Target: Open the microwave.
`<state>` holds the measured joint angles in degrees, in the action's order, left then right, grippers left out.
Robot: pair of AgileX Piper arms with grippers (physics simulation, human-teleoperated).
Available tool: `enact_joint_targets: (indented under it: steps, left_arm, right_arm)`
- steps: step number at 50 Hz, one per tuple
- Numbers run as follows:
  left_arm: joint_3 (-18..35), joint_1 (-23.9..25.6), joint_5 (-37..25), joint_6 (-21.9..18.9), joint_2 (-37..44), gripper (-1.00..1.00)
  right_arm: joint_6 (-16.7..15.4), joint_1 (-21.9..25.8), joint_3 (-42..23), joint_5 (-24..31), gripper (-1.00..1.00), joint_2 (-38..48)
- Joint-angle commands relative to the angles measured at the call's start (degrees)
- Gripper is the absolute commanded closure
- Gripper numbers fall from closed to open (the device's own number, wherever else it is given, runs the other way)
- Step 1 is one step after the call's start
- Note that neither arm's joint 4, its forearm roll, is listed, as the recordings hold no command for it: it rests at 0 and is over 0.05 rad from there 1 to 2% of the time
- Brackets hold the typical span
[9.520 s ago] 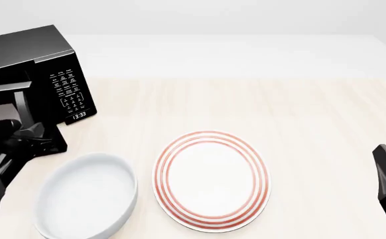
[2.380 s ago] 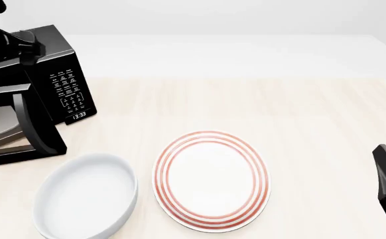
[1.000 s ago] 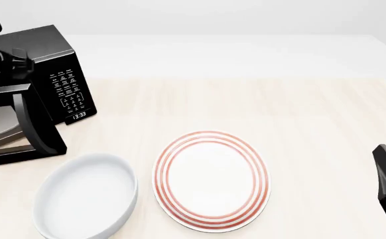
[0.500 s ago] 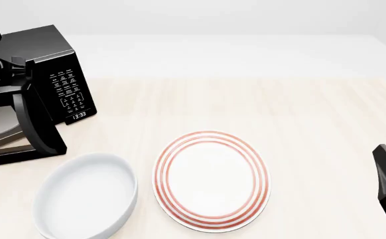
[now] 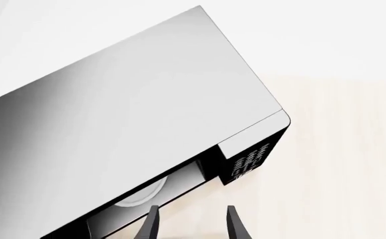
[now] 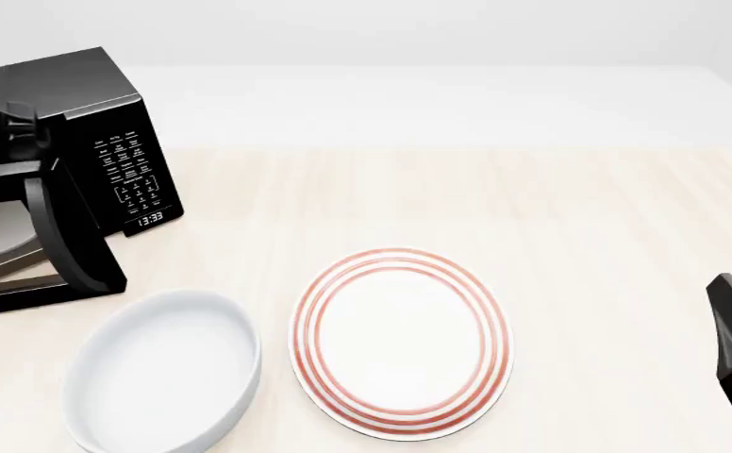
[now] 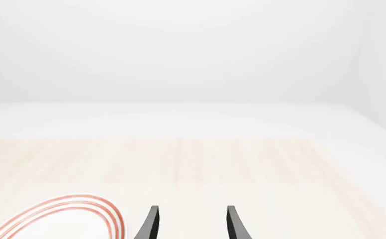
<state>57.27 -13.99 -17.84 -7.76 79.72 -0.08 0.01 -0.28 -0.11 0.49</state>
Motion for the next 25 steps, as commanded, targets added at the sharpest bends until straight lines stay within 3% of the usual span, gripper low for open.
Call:
enact_joint_targets:
  steps: [1,25]
  left_arm:
    - [0.56,-0.25,-1.63,0.28,-0.83,-1.0]
    - [-0.51,-0.18,-1.9,0.01,-0.95,-1.0]
  right_arm:
    - [-0.01,0.01,0.0,0.0,-1.0,-0.01]
    - [-0.01,0.01,0.0,0.0,-1.0,-0.01]
